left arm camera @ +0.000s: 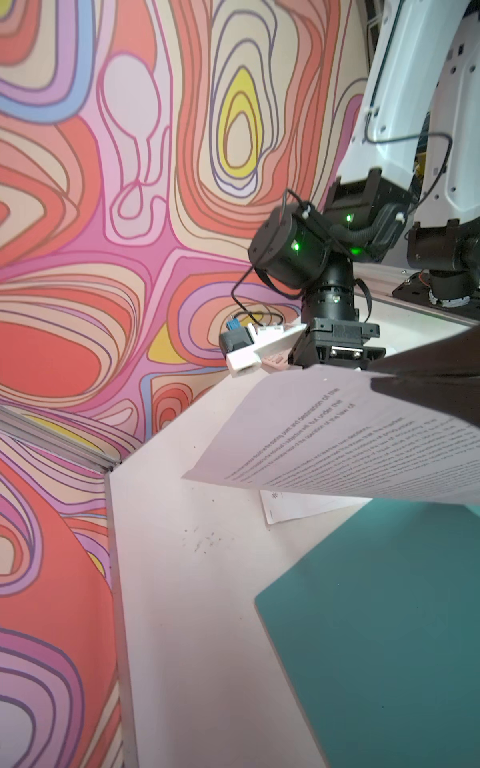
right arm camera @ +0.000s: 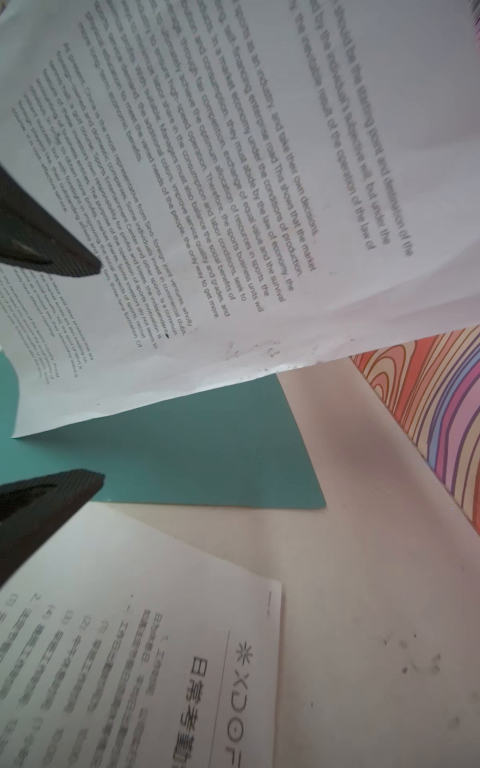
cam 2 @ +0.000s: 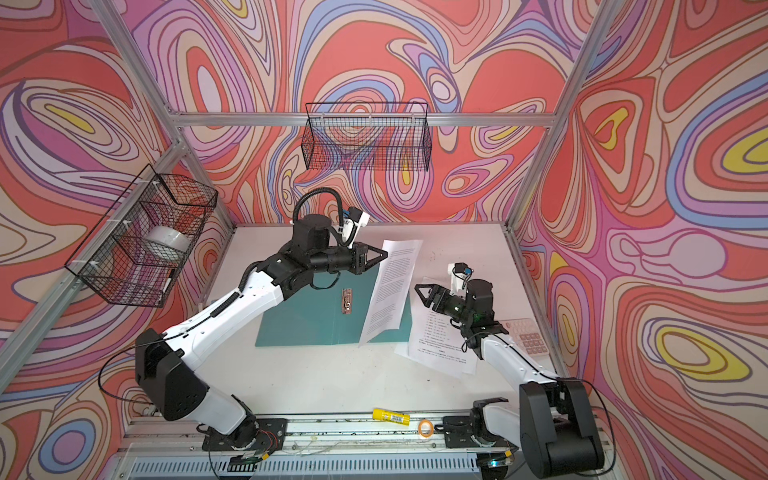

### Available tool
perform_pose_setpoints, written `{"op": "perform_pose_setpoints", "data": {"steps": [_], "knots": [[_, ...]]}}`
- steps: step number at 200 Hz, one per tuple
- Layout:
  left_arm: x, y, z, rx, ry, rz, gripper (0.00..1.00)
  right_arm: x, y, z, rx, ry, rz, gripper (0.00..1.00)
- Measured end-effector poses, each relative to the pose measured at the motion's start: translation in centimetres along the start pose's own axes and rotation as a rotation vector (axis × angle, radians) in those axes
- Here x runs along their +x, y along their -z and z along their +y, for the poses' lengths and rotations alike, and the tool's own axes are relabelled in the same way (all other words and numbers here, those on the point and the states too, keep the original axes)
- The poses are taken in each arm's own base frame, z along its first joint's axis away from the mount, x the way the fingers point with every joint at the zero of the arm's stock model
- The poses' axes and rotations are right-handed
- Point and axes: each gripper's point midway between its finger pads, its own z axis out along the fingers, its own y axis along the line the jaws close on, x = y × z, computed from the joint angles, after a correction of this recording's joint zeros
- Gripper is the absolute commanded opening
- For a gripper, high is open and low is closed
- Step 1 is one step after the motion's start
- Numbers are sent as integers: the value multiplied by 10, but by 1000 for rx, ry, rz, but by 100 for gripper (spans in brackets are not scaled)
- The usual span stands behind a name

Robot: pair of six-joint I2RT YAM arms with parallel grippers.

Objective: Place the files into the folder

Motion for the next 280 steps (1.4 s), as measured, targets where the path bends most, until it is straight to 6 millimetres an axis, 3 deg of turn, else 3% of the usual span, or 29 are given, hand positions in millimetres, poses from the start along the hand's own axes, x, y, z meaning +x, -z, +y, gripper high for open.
{"op": "perform_pose_setpoints", "data": {"steps": [36,74,110,148,222,244,280], "knots": [[-14,27,-36,103,11,-28,0,-5,4,30,-162,28,-21,78],[-32,52,-58,197,39,-70,0,-9,14,57,-281,83,-42,79],[-45,74,-66,287,76,-131,0,-13,27,86,-385,161,-54,78],[-46,80,-64,358,134,-148,0,-15,31,99,-438,194,-40,78],[-58,100,-78,457,146,-183,0,-25,-3,88,-532,95,7,74],[-63,105,-78,465,146,-197,0,-28,-13,97,-596,91,20,73],[-68,110,-80,492,154,-218,0,-21,-20,130,-697,152,56,73]]}}
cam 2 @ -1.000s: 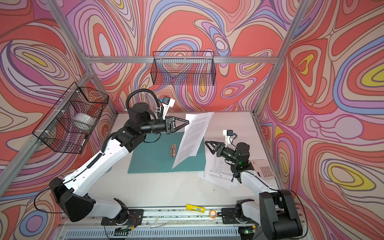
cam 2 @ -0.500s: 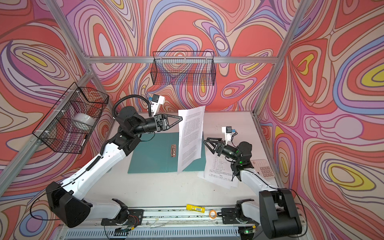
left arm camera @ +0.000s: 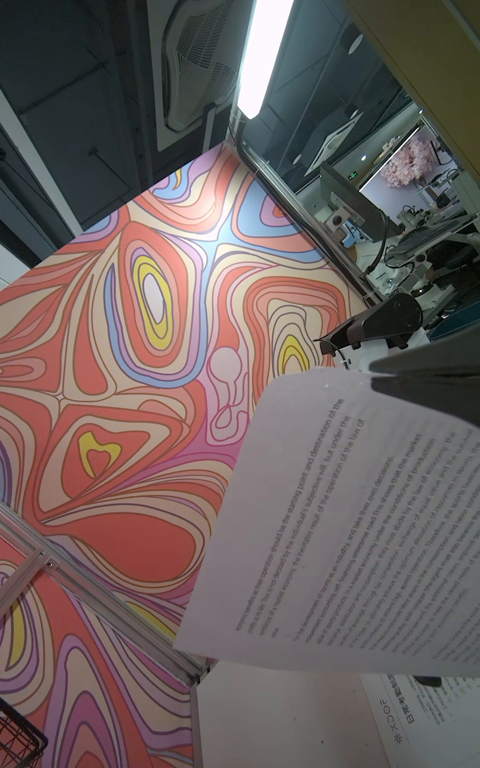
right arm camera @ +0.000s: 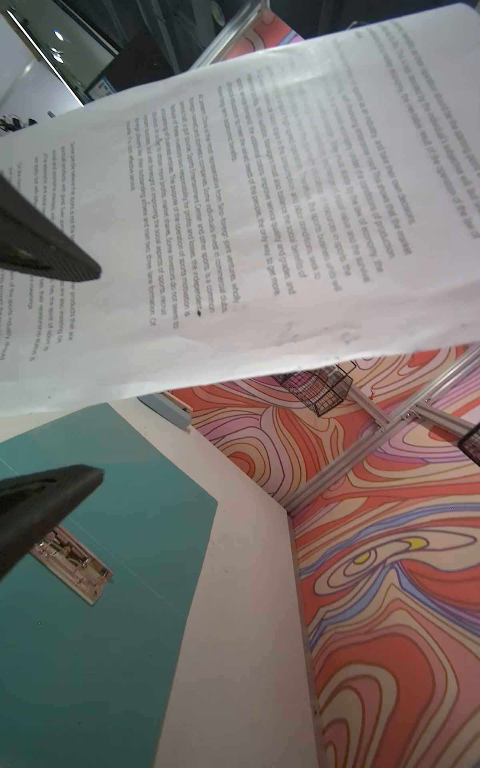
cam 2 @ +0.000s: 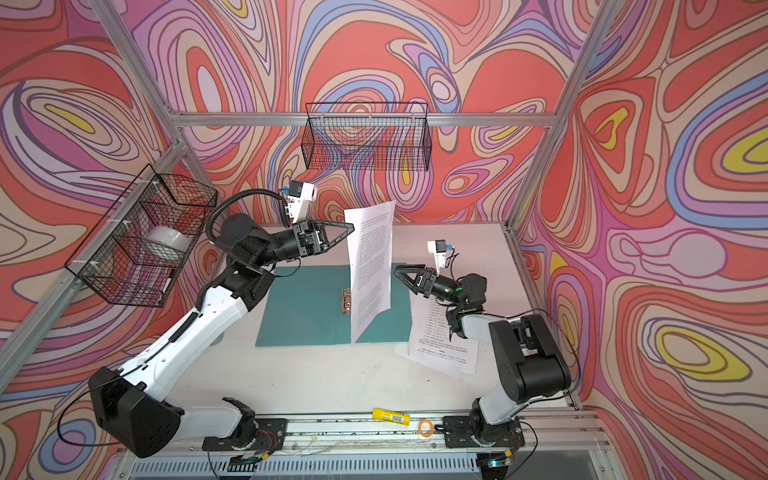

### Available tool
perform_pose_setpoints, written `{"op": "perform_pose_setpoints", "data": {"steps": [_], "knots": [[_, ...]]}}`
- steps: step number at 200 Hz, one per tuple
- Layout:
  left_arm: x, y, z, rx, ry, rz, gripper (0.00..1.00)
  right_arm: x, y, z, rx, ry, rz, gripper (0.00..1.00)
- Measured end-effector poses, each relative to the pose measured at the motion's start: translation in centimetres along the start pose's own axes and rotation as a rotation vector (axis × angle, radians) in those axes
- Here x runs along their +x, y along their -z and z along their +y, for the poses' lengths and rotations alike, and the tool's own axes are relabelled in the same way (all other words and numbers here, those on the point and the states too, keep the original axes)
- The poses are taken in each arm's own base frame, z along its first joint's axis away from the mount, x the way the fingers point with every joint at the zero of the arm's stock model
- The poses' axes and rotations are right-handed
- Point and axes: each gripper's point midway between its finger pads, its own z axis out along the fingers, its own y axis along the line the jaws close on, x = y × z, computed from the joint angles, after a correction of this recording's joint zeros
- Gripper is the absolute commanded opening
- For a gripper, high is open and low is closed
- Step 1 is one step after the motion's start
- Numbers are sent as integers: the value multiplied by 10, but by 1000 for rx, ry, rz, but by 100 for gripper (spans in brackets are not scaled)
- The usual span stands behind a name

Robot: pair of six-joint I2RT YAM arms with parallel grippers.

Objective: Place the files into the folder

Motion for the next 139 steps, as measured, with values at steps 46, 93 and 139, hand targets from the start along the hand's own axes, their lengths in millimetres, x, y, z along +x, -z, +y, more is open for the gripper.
{"op": "perform_pose_setpoints", "data": {"steps": [46,93,139], "knots": [[-5,0,5,22,26,-13,0,3,-13,-5,-38,-6,19,73],[-8,2,1,41,29,-22,0,8,-15,-12,-37,-31,29,73],[-10,1,-2,75,49,-32,0,6,-29,-6,-83,-10,52,73]]}}
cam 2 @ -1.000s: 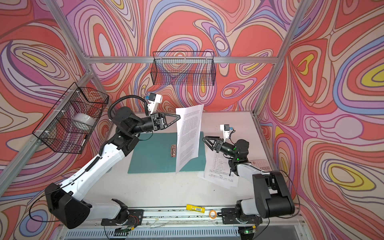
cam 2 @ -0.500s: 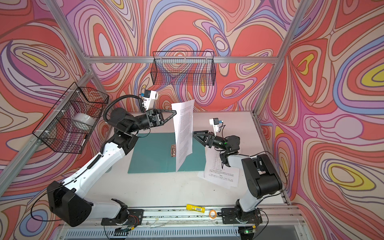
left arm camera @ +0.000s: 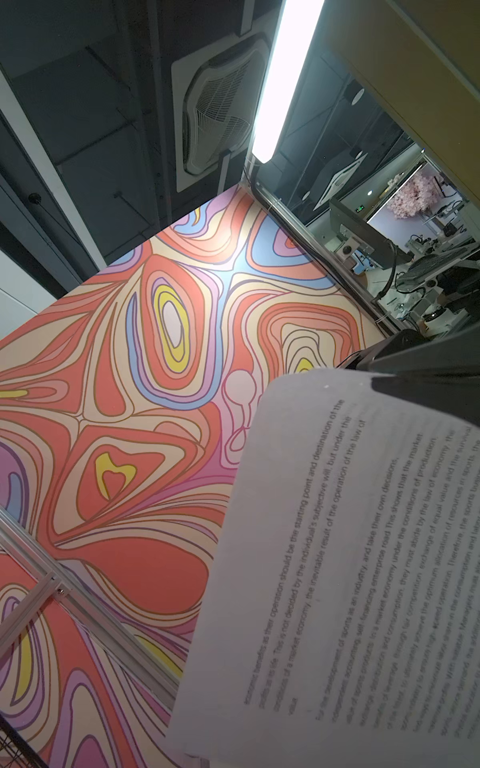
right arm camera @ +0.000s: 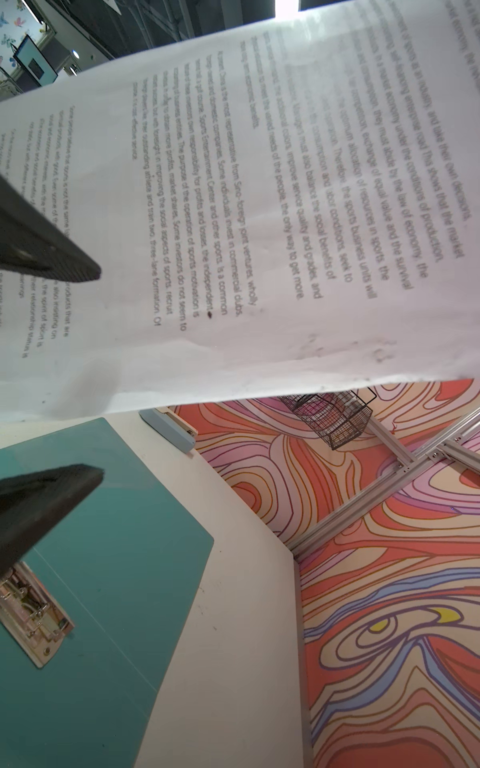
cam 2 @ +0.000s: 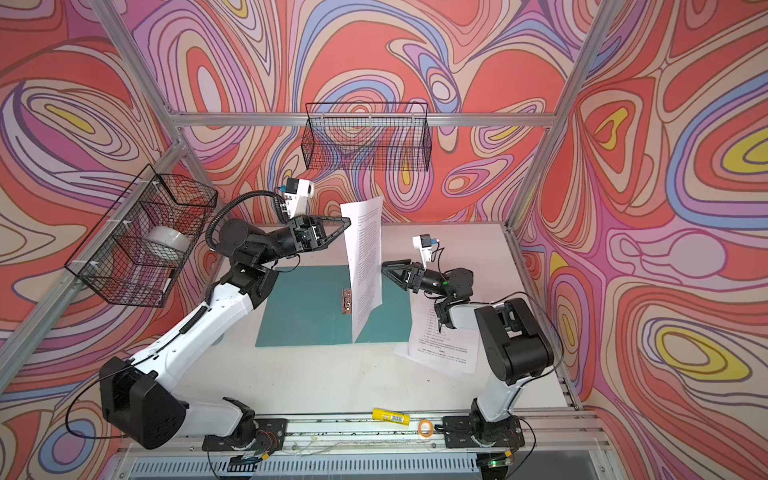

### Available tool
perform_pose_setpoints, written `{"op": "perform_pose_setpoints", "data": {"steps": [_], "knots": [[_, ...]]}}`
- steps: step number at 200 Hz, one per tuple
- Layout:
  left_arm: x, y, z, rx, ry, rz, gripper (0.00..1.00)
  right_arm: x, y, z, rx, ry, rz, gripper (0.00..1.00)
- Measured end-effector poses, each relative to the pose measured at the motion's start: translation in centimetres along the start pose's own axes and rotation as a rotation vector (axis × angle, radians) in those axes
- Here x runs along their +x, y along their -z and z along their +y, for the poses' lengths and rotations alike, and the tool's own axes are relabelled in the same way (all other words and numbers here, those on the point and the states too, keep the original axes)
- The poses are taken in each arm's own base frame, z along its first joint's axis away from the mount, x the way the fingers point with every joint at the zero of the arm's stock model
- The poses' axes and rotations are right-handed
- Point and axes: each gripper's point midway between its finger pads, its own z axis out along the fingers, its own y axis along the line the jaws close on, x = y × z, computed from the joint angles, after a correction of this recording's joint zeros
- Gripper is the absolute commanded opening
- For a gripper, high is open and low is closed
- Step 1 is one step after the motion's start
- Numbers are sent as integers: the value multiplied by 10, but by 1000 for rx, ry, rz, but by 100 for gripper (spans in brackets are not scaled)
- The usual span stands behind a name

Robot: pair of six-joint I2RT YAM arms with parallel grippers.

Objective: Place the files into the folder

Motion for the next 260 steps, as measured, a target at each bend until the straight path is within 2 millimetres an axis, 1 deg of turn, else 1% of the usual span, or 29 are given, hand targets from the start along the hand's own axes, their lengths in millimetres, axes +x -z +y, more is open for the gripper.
{"op": "perform_pose_setpoints", "data": {"steps": [40,67,82,99,108,113,129,144,150,159,168,178,181,205,228,229,232,239,243,248,249,254,257,260], "knots": [[1,1,3,7,17,-3,0,2,-9,5,-28,6,22,73],[2,6,11,-4,30,-11,0,0,-12,10,-45,19,30,69],[0,14,21,-23,41,-27,0,0,-13,11,-51,17,37,65],[-3,30,42,-63,66,-61,0,1,-13,13,-56,4,45,60],[-5,38,50,-80,80,-76,0,1,-13,15,-59,1,49,58],[-6,43,56,-93,88,-87,0,1,-13,16,-61,-2,51,56],[-8,54,70,-113,105,-109,0,0,-13,20,-71,-4,58,41],[-7,58,79,-115,116,-117,0,-2,-14,23,-78,-9,63,32],[-7,60,82,-116,124,-119,0,-3,-15,23,-80,-8,64,26],[-6,62,88,-115,133,-122,0,-4,-15,25,-84,-14,67,14],[-6,64,94,-114,145,-127,0,-4,-16,25,-86,-13,69,7],[-7,68,100,-114,155,-134,0,-5,-16,26,-88,-18,71,1],[-8,69,103,-117,162,-137,0,-5,-16,25,-87,-26,72,0],[-14,81,117,-129,182,-164,0,-3,-18,21,-87,-49,79,0],[-20,90,126,-129,182,-186,0,0,-21,10,-83,-89,87,0],[-20,90,127,-129,183,-186,1,0,-22,10,-83,-91,87,0],[-20,90,128,-130,186,-188,10,1,-23,8,-81,-102,89,0],[-21,93,132,-131,189,-194,37,4,-24,3,-77,-118,90,0],[-21,94,134,-132,190,-198,46,5,-25,0,-72,-130,90,0],[-21,96,137,-135,194,-201,69,6,-25,-2,-68,-141,90,0],[-21,96,137,-135,194,-201,71,7,-26,-4,-65,-145,89,0],[-21,99,141,-142,200,-207,89,8,-26,-7,-57,-158,86,0],[-20,101,143,-146,204,-211,97,9,-27,-9,-52,-168,86,0],[-20,102,145,-150,205,-215,100,9,-28,-11,-44,-173,82,0]]}}
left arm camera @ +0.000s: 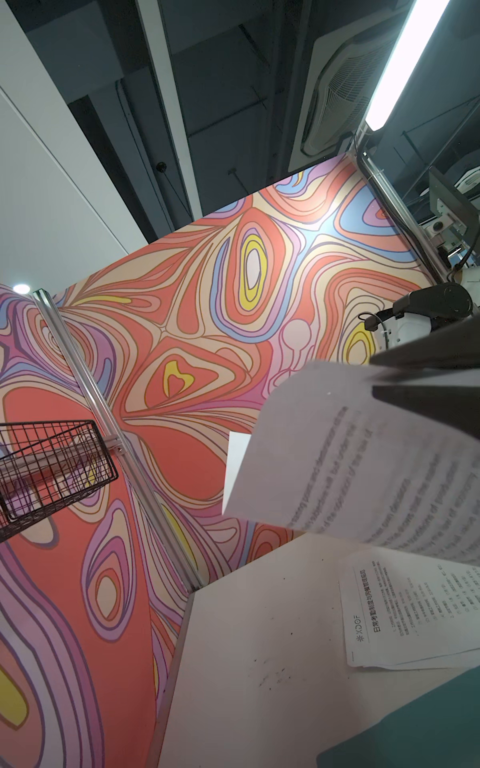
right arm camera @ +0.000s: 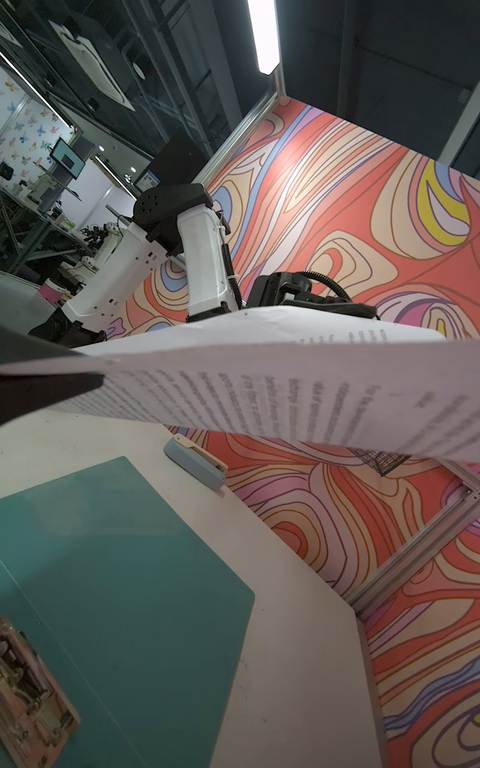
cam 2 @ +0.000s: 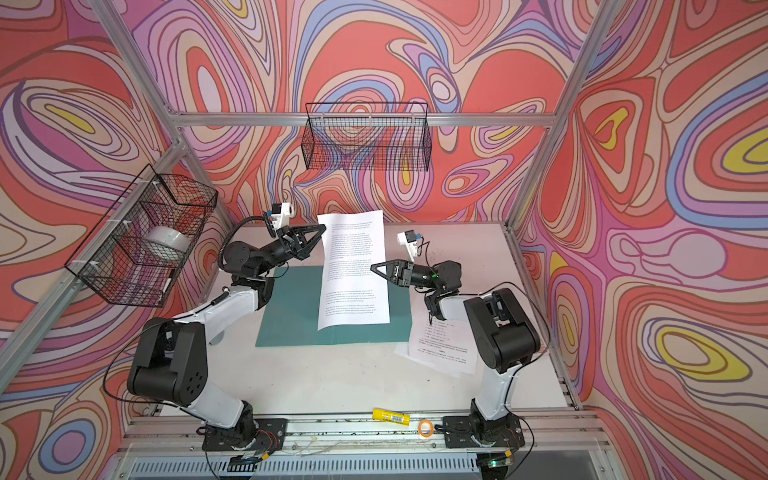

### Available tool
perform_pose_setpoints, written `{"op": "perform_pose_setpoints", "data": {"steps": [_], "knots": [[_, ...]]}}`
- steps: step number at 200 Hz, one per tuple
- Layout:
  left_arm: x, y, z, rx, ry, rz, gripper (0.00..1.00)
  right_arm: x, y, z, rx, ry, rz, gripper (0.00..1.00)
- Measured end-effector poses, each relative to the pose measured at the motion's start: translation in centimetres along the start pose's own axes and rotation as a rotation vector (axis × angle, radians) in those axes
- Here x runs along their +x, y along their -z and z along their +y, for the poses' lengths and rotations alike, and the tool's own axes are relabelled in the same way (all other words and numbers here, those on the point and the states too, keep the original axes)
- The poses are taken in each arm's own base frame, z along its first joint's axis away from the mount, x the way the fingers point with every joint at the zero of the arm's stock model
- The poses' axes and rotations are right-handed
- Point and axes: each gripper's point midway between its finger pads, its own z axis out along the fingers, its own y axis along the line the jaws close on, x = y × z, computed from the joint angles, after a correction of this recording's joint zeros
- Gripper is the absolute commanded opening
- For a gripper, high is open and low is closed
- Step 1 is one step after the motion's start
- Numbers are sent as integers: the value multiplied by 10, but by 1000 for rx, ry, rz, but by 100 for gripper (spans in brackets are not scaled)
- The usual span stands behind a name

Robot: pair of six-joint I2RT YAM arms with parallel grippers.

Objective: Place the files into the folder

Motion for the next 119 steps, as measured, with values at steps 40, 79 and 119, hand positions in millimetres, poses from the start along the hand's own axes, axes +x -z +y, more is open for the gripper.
{"op": "perform_pose_setpoints", "data": {"steps": [40,79,119], "knots": [[-16,37,43,-157,26,-119,100,-5,-21,-37,136,-49,-52,0],[-38,93,69,-375,-13,-307,100,7,-41,-99,271,-130,-92,0],[-27,112,66,-542,-116,-336,100,38,-32,-170,451,-262,-118,0]]}}
